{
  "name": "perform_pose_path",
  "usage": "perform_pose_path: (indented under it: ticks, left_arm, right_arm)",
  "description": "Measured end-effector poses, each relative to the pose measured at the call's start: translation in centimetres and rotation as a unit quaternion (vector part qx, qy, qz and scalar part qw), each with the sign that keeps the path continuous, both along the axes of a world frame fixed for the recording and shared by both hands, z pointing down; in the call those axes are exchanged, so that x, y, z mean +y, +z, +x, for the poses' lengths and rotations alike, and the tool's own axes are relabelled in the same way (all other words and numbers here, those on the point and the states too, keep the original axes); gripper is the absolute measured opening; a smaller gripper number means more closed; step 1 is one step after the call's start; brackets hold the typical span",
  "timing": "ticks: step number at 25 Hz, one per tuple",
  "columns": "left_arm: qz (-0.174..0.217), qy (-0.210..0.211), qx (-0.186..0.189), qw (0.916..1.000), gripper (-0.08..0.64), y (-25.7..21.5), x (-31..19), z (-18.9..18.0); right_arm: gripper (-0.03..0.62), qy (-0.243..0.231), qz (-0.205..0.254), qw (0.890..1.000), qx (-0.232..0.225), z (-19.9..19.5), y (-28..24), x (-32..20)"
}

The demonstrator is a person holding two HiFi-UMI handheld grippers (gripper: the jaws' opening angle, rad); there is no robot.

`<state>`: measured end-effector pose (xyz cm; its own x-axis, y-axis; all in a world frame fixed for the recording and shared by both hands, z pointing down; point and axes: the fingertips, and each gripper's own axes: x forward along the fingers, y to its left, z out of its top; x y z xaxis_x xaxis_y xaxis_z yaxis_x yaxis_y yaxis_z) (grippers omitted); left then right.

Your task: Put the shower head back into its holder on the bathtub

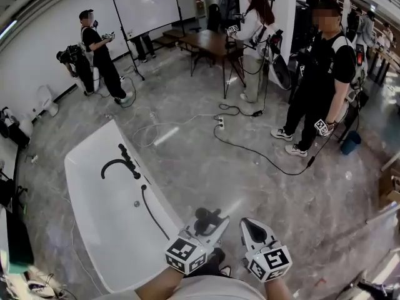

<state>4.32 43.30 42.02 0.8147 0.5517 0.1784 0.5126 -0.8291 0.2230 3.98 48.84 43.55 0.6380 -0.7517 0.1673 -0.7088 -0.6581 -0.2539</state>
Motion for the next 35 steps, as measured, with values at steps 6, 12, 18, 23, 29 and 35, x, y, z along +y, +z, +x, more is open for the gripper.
perform_pose_path:
  ticks: [6, 12, 18, 23, 29, 35]
  left_arm:
    - [0.001, -0.035, 0.006, 0.9994, 0.124, 0.6, -3.4, 6.4]
    - [0.003, -0.069, 0.009, 0.9975, 0.124, -0.1, -9.8, 11.4]
    - [0.003, -0.122, 0.012, 0.9924, 0.123, -2.1, -15.8, 15.1]
    - [0.001, -0.181, 0.001, 0.9835, 0.123, -2.2, -20.1, 16.4]
    - [0.001, -0.273, -0.014, 0.9620, 0.123, -1.3, -25.4, 18.8]
    - [-0.015, -0.356, -0.015, 0.9341, 0.123, -2.4, -30.3, 21.3]
  right_arm:
    - [0.015, -0.039, -0.006, 0.999, 0.004, 6.9, 0.5, -3.7]
    - [0.015, -0.076, -0.011, 0.997, 0.005, 12.6, -0.3, -10.4]
    - [0.015, -0.135, -0.014, 0.991, 0.001, 16.4, -1.4, -16.6]
    - [0.015, -0.195, -0.011, 0.981, -0.008, 18.5, -1.3, -21.2]
    - [0.015, -0.290, -0.017, 0.957, -0.021, 21.2, -0.2, -26.7]
    - [0.015, -0.369, -0.019, 0.929, -0.014, 24.9, -1.0, -31.8]
